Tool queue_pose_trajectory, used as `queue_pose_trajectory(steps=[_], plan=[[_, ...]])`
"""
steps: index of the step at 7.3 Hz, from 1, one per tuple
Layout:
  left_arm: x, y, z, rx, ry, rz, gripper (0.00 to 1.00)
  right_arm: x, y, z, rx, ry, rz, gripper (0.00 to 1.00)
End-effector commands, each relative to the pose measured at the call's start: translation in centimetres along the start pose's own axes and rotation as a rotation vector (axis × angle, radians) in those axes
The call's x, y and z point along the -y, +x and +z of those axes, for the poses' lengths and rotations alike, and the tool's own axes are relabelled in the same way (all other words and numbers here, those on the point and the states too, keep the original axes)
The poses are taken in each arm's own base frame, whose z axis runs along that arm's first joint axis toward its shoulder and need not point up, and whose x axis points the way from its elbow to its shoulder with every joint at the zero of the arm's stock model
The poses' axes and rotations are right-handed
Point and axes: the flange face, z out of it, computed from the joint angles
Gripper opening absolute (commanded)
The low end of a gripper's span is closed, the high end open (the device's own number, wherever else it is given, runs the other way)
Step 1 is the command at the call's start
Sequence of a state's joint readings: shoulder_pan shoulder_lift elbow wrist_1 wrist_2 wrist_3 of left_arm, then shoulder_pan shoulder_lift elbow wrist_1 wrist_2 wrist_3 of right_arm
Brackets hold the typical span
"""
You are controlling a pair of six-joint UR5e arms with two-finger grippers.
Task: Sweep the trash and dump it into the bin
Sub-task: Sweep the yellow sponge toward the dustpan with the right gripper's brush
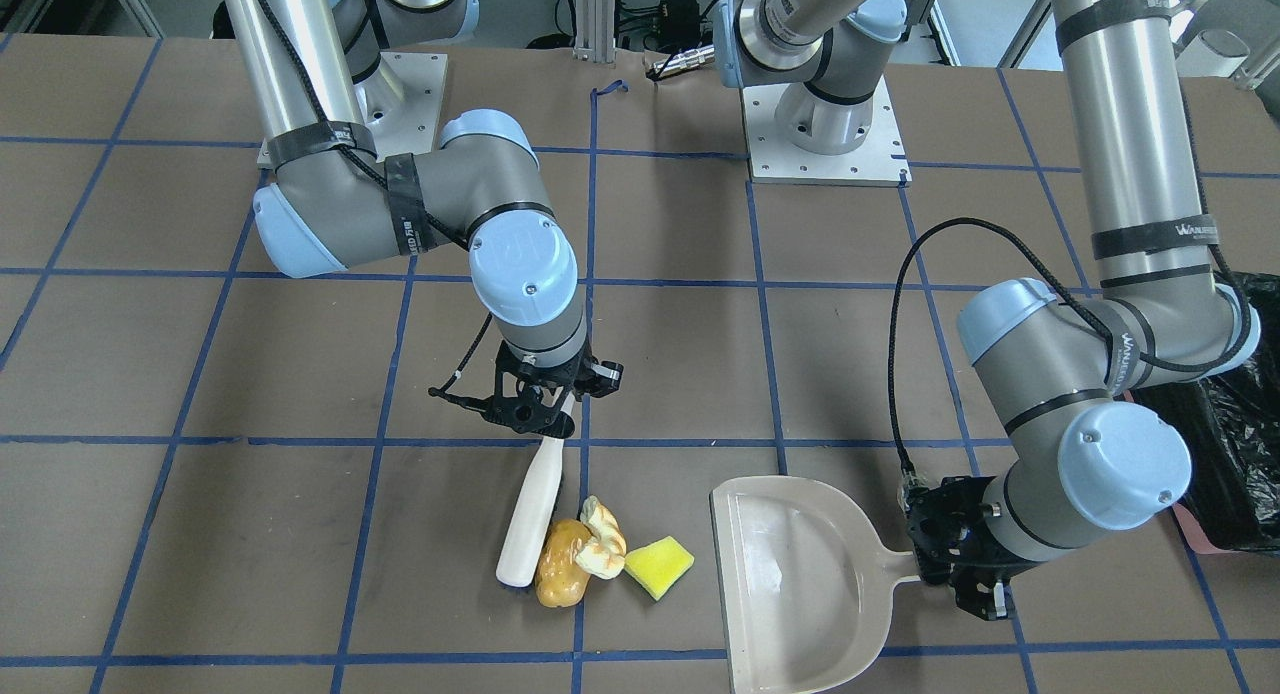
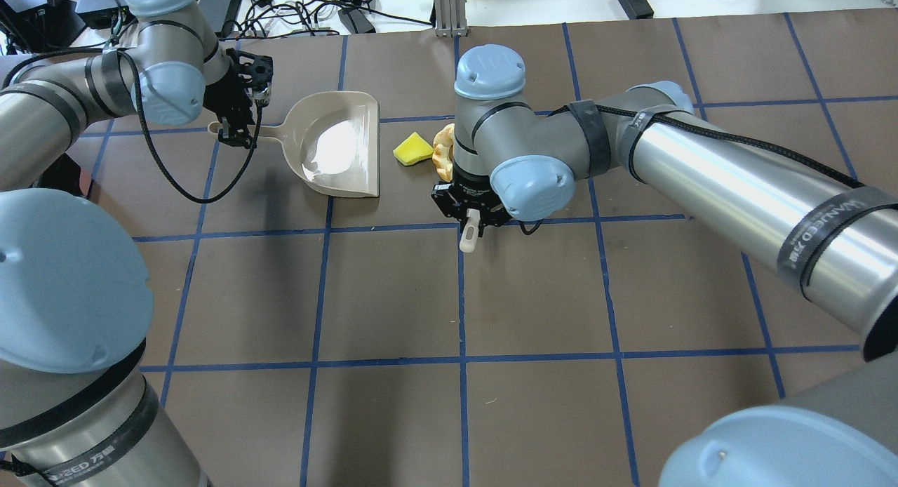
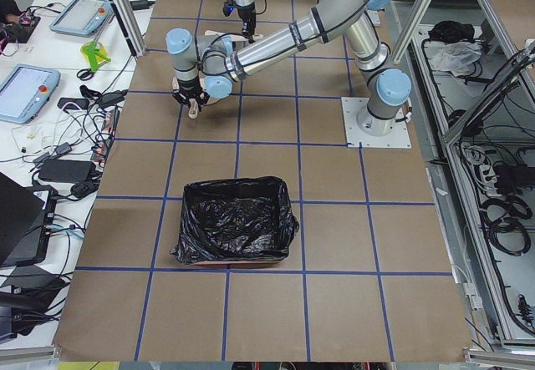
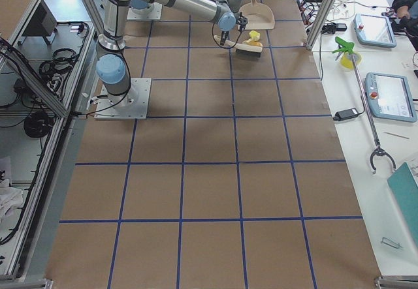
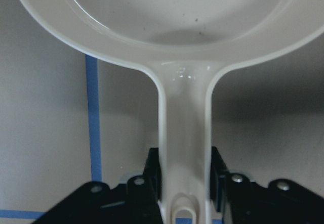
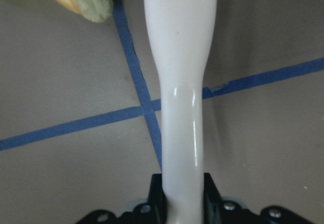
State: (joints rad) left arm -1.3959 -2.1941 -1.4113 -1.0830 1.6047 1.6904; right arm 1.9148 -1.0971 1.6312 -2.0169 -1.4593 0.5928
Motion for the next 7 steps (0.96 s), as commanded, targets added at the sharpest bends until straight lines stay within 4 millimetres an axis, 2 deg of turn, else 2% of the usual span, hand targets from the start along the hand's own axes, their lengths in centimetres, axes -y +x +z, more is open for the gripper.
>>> queue_pose_trajectory(steps=[1,4,7], plan=[[0.0,0.0,0.1,0.001,0.0,0.0,0.0,-0.3,-3.9,0.4,0.021,0.006,0.034,0.0],[0.0,0.0,0.1,0.001,0.0,0.0,0.0,-0.3,-9.8,0.1,0.065,0.032,0.053,0.0],[0.0,0.0,0.1,0.001,0.0,0.0,0.0,-2.6,-15.3,-0.2,0.132,0.047,0.039,0.0]])
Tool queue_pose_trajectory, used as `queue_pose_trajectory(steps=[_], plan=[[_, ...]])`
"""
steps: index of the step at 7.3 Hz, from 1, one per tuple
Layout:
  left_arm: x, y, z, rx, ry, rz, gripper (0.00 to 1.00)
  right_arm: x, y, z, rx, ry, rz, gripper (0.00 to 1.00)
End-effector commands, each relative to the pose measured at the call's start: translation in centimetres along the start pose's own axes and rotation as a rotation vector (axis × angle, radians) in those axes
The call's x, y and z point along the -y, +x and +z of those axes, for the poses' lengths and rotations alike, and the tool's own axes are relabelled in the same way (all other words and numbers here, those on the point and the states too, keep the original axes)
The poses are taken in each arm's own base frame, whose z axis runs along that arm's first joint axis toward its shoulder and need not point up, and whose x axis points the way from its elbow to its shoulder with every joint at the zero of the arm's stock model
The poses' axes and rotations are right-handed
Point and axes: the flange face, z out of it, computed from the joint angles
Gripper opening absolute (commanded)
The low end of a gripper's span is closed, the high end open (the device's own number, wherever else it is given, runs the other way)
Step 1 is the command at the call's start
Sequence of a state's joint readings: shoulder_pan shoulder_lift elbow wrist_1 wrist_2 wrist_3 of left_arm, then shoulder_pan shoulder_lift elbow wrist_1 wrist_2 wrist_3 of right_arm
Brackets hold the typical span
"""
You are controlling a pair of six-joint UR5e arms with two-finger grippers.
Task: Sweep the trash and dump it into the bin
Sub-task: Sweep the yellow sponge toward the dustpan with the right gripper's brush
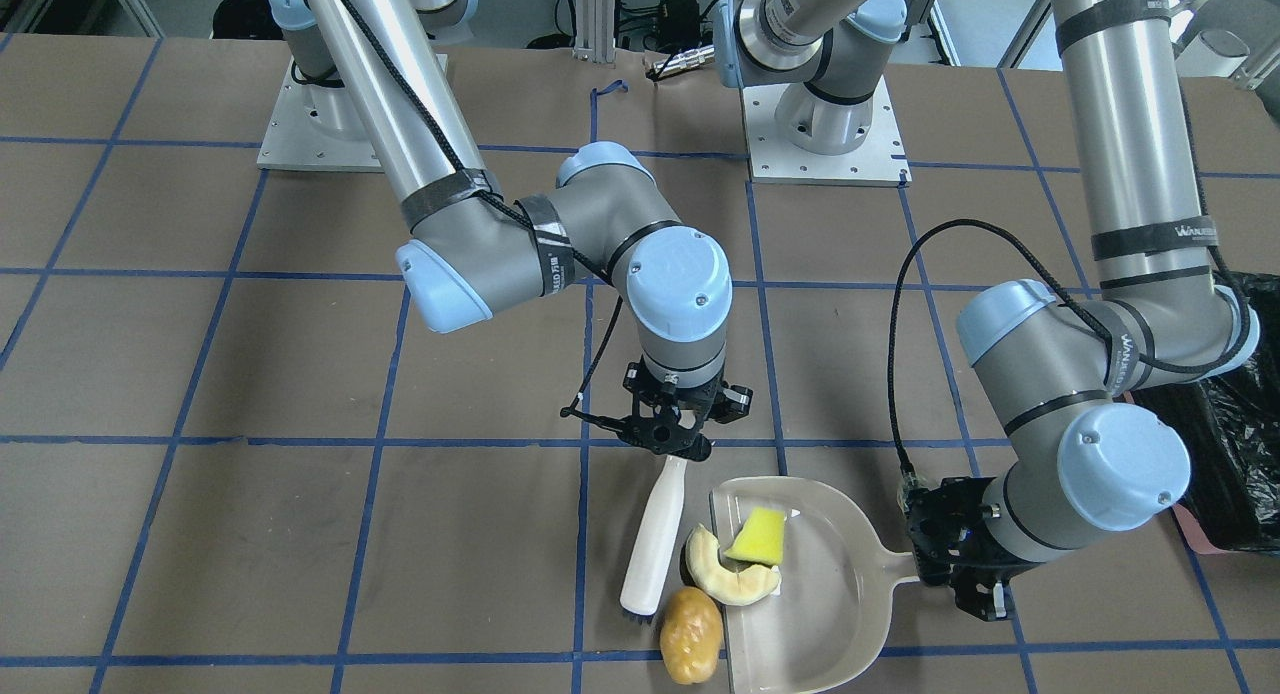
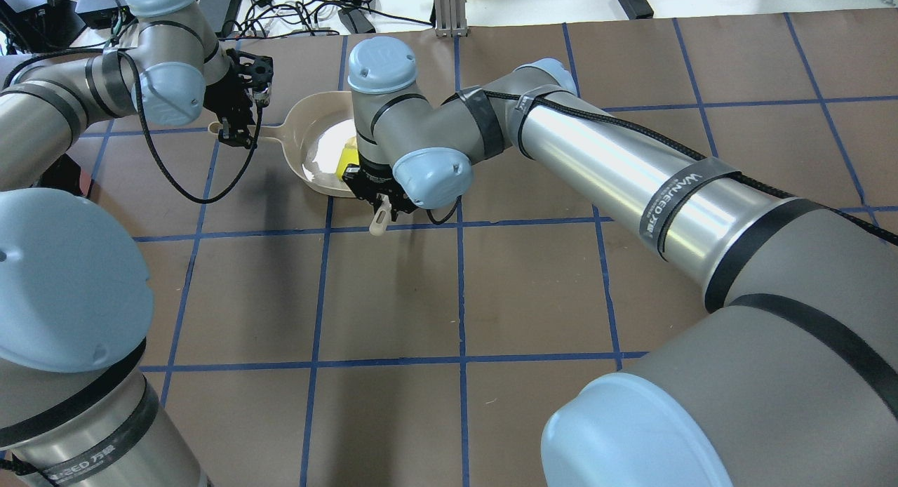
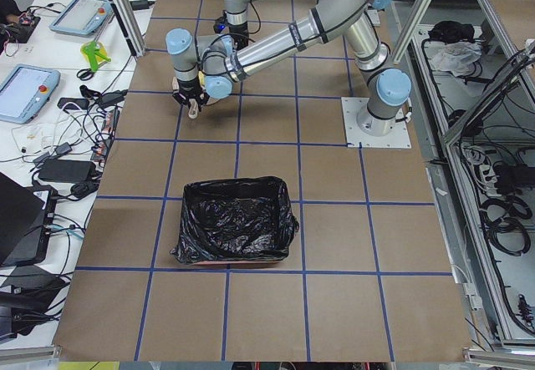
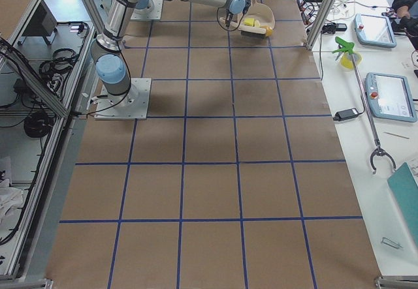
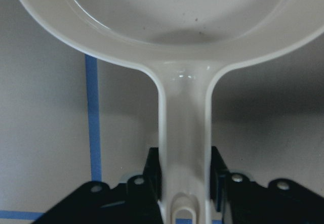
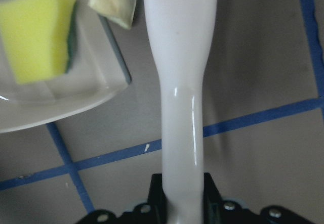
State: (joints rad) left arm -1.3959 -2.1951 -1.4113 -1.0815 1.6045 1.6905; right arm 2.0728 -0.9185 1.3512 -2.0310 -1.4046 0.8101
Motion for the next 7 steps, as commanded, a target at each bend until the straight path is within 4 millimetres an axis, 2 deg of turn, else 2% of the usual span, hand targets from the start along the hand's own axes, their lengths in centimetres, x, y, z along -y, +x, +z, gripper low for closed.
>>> queue_pose_trajectory(steps=[1,3,4,7], plan=[[0.0,0.0,0.0,0.0,0.0,0.0,0.0,-2.0,-2.9,-0.1,0.073,-0.021,-0.014,0.0],[0.0,0.0,0.0,0.0,0.0,0.0,0.0,-2.6,-5.0,1.4,0.154,-0.015,-0.017,0.0],[0.0,0.0,0.0,0.0,0.001,0.001,0.0,-3.2,-6.0,1.5,0.16,-0.012,-0.022,0.0],[0.0,0.0,0.0,0.0,0.0,0.002,0.0,-3.9,-7.4,-1.4,0.235,-0.036,0.008,0.0]])
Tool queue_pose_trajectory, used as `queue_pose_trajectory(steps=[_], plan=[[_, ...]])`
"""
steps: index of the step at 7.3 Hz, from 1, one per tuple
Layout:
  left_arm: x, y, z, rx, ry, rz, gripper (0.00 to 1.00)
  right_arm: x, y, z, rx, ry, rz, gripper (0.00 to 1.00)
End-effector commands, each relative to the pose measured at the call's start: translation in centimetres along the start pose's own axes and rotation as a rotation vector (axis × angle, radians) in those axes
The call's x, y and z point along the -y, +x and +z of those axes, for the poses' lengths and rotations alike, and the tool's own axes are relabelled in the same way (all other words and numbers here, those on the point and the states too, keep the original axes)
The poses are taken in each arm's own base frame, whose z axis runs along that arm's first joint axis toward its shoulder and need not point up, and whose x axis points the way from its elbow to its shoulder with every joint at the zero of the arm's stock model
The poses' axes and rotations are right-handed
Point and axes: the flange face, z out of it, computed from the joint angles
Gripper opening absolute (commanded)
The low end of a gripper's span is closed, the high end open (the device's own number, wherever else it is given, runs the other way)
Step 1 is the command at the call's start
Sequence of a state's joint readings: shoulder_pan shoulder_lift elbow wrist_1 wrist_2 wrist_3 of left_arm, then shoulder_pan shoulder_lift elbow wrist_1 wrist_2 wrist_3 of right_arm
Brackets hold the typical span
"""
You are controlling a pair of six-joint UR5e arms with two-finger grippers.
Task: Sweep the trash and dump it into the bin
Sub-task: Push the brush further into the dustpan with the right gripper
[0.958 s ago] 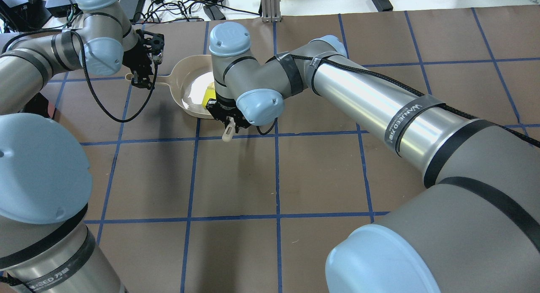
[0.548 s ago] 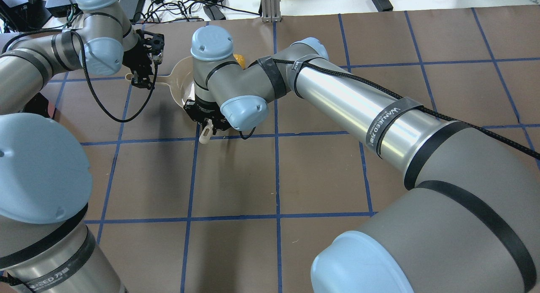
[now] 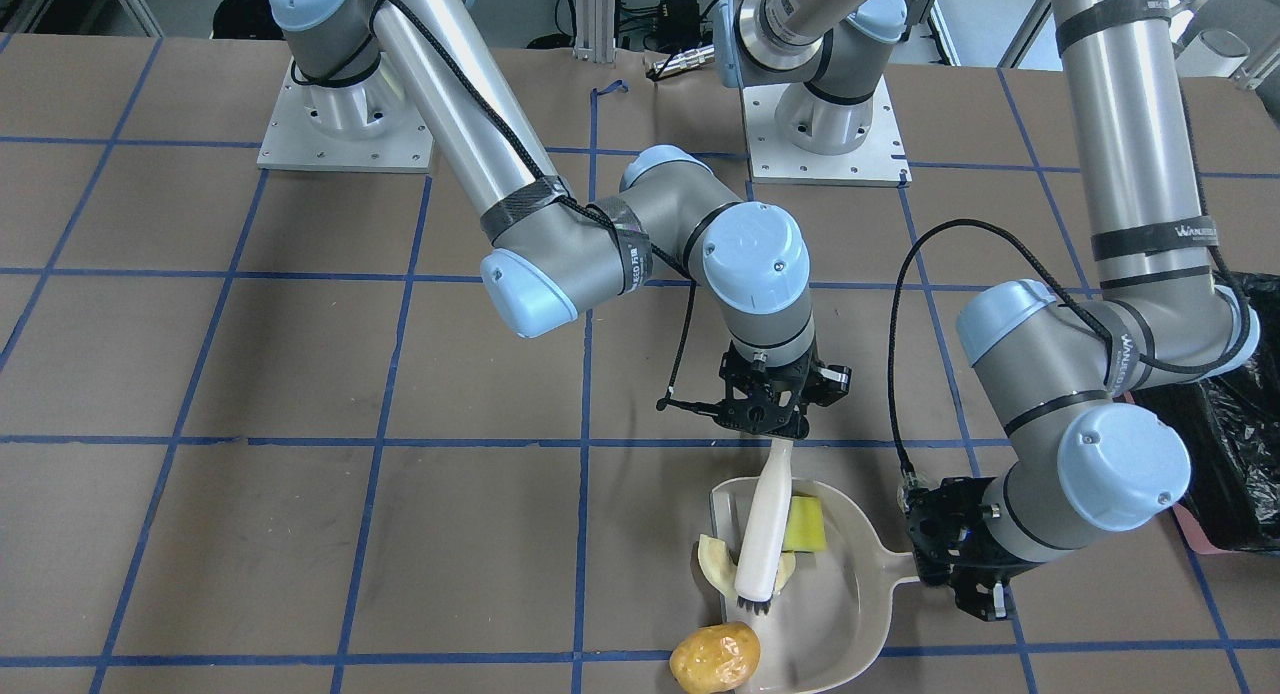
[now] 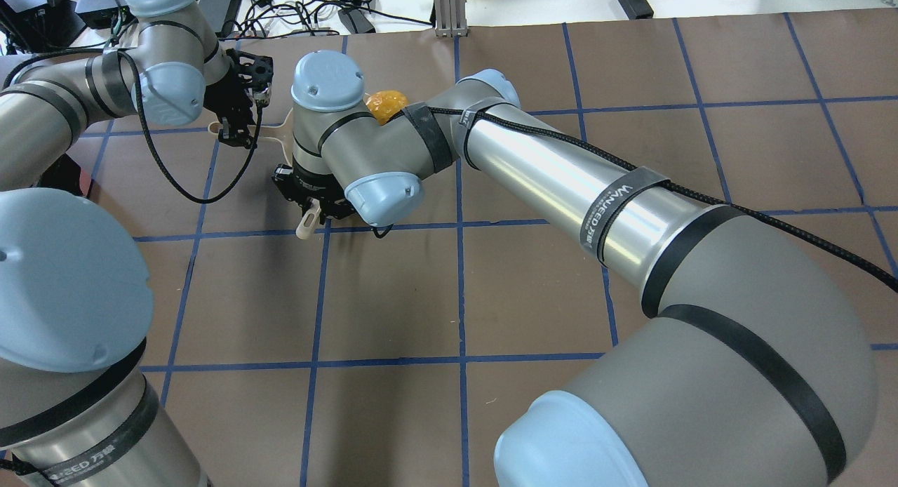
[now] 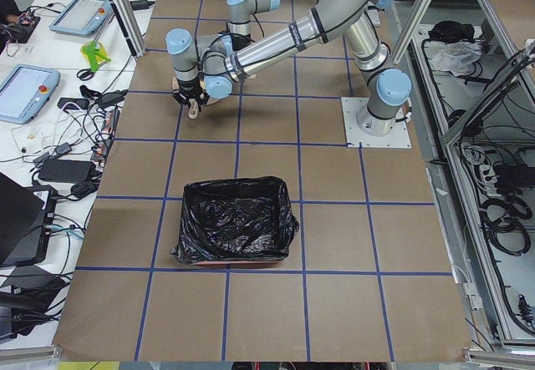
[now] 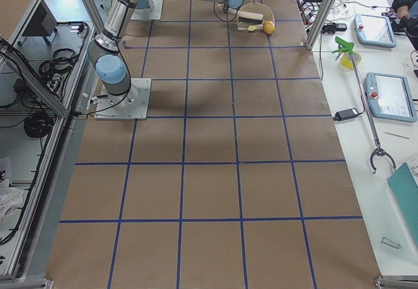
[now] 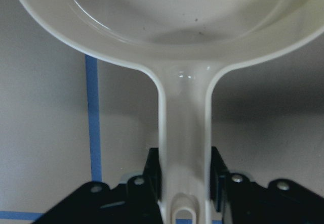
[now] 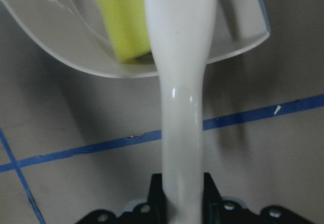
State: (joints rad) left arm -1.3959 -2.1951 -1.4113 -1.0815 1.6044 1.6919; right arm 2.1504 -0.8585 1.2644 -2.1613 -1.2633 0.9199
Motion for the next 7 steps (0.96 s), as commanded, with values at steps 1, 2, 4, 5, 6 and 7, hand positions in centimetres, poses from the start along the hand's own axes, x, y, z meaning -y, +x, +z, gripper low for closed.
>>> queue_pose_trajectory(steps=[1,2,4,5,6,7], plan=[[-0.1,0.0,0.0,0.0,0.001,0.0,0.0,-0.3,-1.0,-1.5,0.03,-0.008,0.011,0.0],[-0.1,0.0,0.0,0.0,0.001,0.002,0.0,-0.3,-0.6,-1.9,0.0,-0.009,0.008,0.0],[-0.1,0.0,-0.1,0.002,0.001,0.003,0.0,-0.1,0.6,-3.0,-0.081,0.023,0.021,0.0],[-0.2,0.0,-0.1,0.002,0.001,0.002,0.0,0.0,1.3,-3.8,-0.108,0.014,0.036,0.0],[-0.4,0.0,-0.1,0.001,0.001,0.002,0.0,0.1,2.2,-4.4,-0.181,0.034,-0.011,0.0],[-0.5,0.0,-0.1,0.002,0.003,0.0,0.0,0.6,3.2,-4.5,-0.258,0.051,-0.064,0.0]])
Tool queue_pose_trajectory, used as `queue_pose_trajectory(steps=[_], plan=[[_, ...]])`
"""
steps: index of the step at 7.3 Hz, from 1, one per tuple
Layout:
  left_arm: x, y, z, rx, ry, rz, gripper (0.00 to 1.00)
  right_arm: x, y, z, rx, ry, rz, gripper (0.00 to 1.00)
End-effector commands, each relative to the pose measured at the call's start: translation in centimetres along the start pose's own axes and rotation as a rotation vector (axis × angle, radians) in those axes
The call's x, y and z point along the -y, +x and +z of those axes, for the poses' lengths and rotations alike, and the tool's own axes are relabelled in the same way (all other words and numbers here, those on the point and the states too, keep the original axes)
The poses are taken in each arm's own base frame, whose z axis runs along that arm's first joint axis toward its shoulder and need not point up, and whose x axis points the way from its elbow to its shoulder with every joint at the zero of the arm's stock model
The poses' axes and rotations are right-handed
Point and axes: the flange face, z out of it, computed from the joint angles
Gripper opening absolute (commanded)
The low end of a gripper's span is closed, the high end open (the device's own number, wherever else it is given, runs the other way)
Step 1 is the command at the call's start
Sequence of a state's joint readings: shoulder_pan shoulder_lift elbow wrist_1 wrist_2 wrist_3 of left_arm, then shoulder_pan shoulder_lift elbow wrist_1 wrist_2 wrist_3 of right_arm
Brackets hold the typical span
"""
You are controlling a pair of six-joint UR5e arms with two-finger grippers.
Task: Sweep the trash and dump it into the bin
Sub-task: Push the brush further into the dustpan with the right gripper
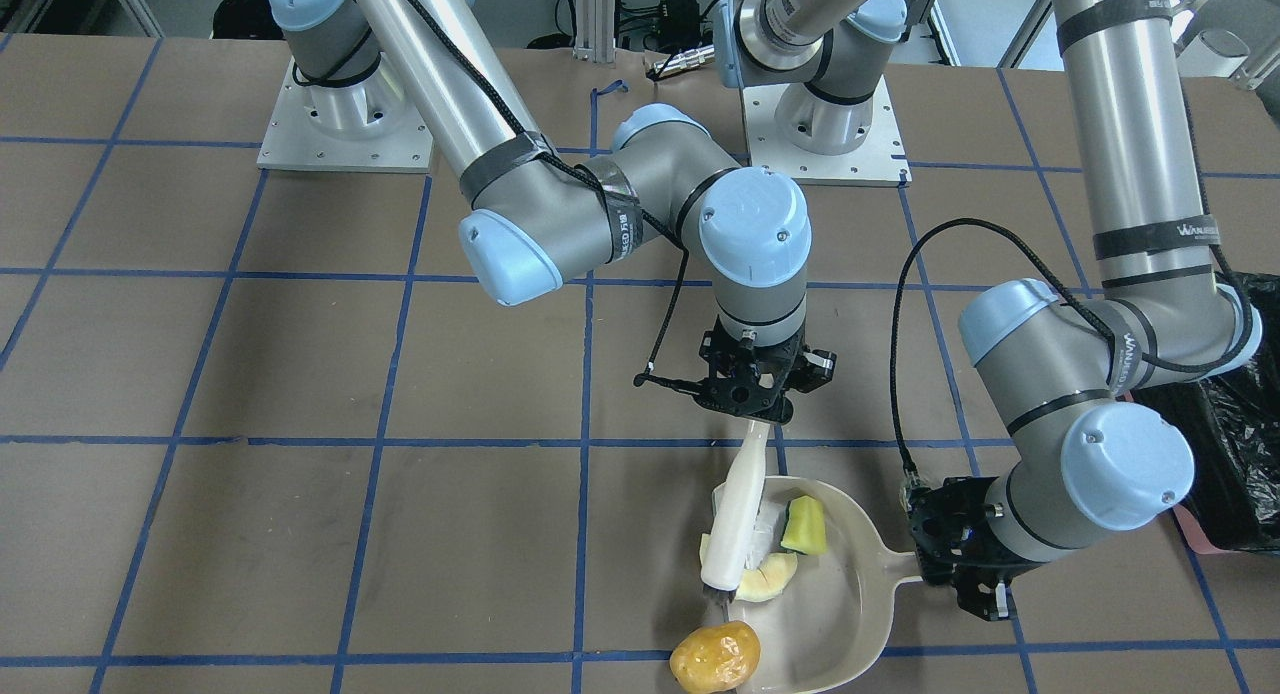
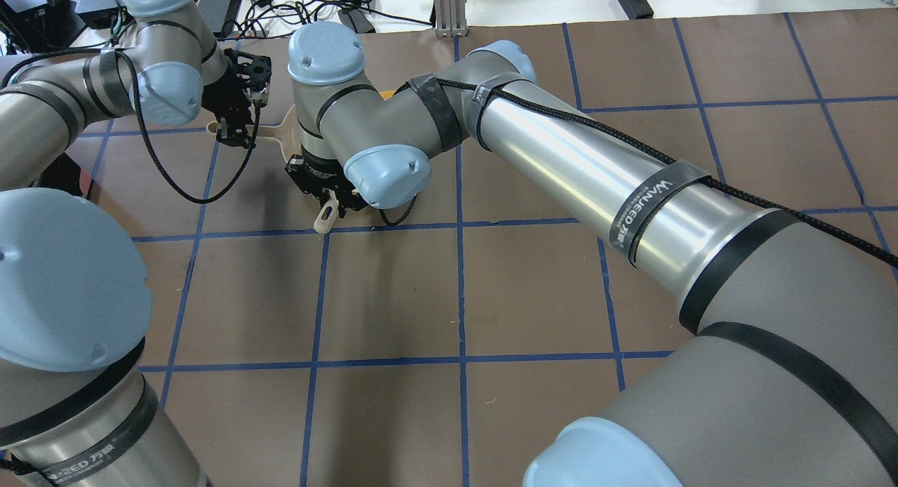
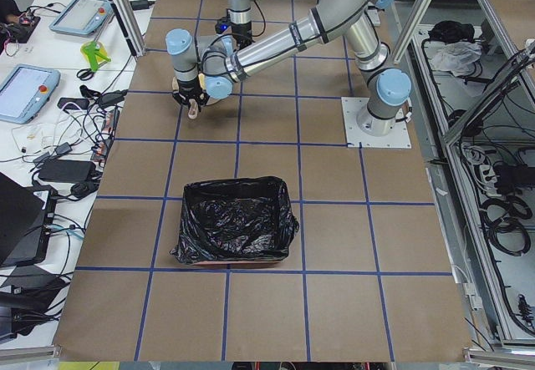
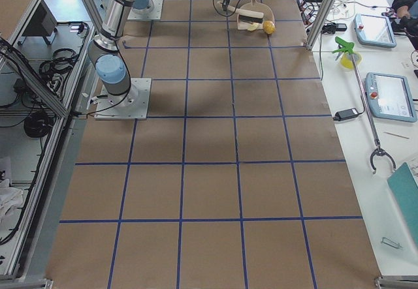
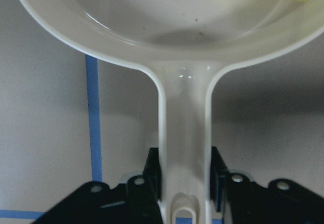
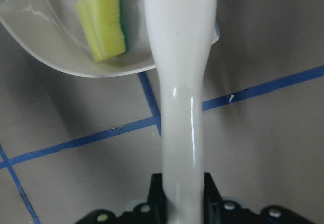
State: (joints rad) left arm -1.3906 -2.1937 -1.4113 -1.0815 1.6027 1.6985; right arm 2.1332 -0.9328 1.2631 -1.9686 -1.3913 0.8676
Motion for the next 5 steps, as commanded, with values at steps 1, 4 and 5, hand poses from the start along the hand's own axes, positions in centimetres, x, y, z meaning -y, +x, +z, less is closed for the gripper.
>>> queue_pose_trajectory(steps=[1,4,5], plan=[[-0.1,0.0,0.0,0.0,0.003,-0.001,0.0,1.6,2.3,0.0,-0.144,0.059,-0.115,0.0],[0.1,0.0,0.0,0.0,-0.002,0.0,0.0,7.6,6.7,0.2,-0.165,0.056,-0.197,0.0],[0.1,0.0,0.1,-0.002,-0.002,0.0,0.0,8.4,7.2,0.7,-0.183,0.061,-0.217,0.0]])
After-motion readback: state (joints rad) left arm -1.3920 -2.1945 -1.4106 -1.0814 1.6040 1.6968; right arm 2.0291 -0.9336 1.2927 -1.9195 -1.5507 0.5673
